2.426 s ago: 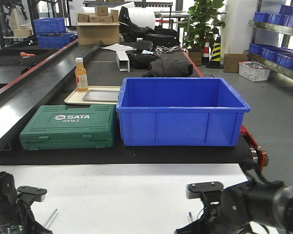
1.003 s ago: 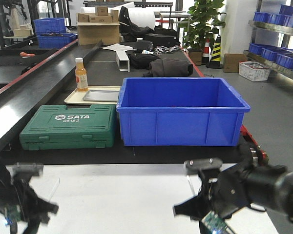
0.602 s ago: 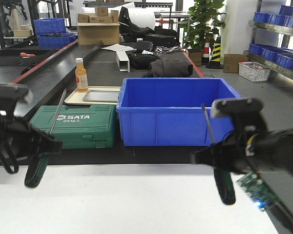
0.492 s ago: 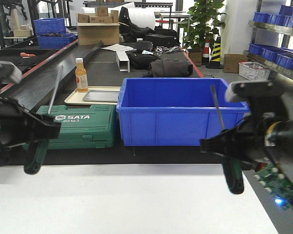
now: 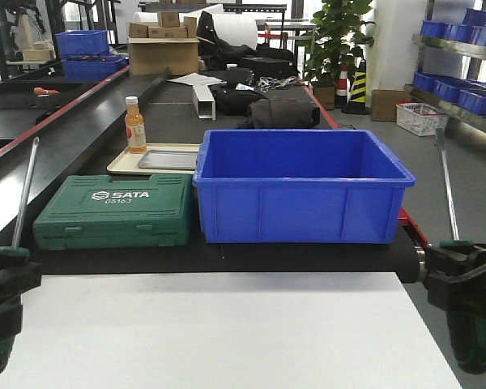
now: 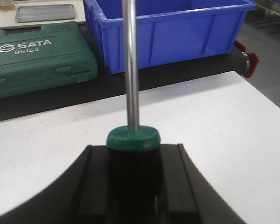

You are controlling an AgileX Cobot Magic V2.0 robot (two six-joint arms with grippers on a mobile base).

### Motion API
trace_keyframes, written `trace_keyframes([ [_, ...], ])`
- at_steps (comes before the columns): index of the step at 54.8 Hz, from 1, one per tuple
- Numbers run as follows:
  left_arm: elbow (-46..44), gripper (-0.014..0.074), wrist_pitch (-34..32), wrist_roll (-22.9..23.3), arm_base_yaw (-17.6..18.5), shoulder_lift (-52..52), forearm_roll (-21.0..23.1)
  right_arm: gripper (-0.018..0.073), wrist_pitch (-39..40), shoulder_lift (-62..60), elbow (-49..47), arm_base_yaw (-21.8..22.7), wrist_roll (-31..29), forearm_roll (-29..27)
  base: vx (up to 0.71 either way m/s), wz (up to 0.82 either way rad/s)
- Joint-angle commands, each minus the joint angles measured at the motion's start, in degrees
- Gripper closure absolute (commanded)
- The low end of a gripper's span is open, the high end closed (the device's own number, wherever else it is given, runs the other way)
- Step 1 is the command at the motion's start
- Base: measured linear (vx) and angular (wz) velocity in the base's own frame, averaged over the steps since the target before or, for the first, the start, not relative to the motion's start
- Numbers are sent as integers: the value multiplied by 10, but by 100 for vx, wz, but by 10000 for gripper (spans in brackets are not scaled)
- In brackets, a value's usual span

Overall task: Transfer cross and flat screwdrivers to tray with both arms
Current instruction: 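Lift both screwdrivers upright and raise them off the table, then hold both screwdrivers while the base turns away from the table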

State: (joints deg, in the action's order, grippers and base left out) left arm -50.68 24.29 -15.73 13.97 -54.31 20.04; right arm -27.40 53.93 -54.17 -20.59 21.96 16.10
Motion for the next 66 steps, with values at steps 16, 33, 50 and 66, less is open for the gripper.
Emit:
trace_keyframes([
  [16,-8,595,-64,5,2,24,12,567,36,-18,-11,1,-3,15,0,0],
  [33,-8,595,-65,5,2,24,12,567,36,-18,-11,1,-3,15,0,0],
  [50,-8,593,-65,5,2,24,12,567,36,-18,-11,1,-3,15,0,0],
  [66,-8,593,-65,5,2,24,12,567,36,-18,-11,1,-3,15,-1,1],
])
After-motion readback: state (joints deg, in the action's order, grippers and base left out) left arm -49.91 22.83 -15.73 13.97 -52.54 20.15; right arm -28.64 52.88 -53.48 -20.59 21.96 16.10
